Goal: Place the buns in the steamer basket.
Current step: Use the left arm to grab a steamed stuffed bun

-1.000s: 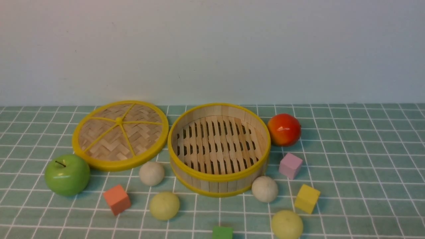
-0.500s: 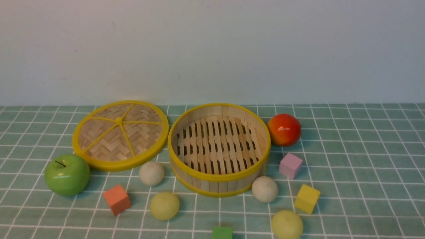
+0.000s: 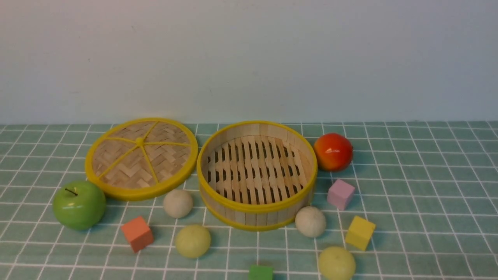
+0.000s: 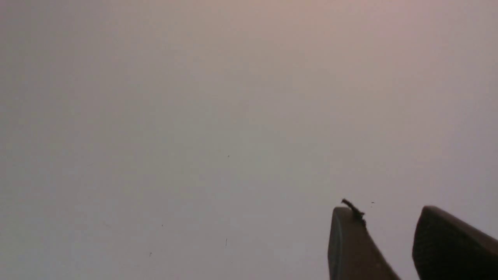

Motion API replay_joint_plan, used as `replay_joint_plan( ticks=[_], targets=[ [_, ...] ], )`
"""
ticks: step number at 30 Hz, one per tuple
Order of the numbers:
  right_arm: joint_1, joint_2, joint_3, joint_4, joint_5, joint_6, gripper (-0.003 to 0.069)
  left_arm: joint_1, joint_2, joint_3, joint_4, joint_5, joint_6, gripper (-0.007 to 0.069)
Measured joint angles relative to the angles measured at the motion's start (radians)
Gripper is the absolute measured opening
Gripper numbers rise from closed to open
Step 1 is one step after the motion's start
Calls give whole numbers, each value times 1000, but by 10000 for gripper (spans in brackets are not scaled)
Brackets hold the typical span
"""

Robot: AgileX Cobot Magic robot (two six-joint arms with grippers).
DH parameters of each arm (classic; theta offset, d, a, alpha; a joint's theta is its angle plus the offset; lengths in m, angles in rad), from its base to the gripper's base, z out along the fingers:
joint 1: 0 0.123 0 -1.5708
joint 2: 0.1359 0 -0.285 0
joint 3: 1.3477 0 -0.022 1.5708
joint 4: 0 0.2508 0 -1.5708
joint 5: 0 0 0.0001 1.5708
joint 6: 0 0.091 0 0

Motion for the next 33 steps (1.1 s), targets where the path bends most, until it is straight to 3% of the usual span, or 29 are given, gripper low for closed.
replay_joint_plan(
  ticks=[4, 9, 13, 17, 26, 33],
  targets=[
    [0, 0, 0, 0, 0, 0, 240, 0, 220, -222, 6, 348, 0, 238],
    [0, 0, 0, 0, 0, 0, 240, 0, 449, -283, 42, 653, 1, 238],
    [0, 0, 0, 0, 0, 0, 240, 0, 566, -283, 73, 689, 1, 238],
    [0, 0, 0, 0, 0, 0, 240, 0, 708, -285, 20, 662, 1, 238],
    [0, 0, 0, 0, 0, 0, 240, -137, 967, -303, -239, 689, 314, 238],
    [0, 0, 0, 1, 0, 0, 240, -229, 1155, -436, -242, 819, 369, 238]
  ],
)
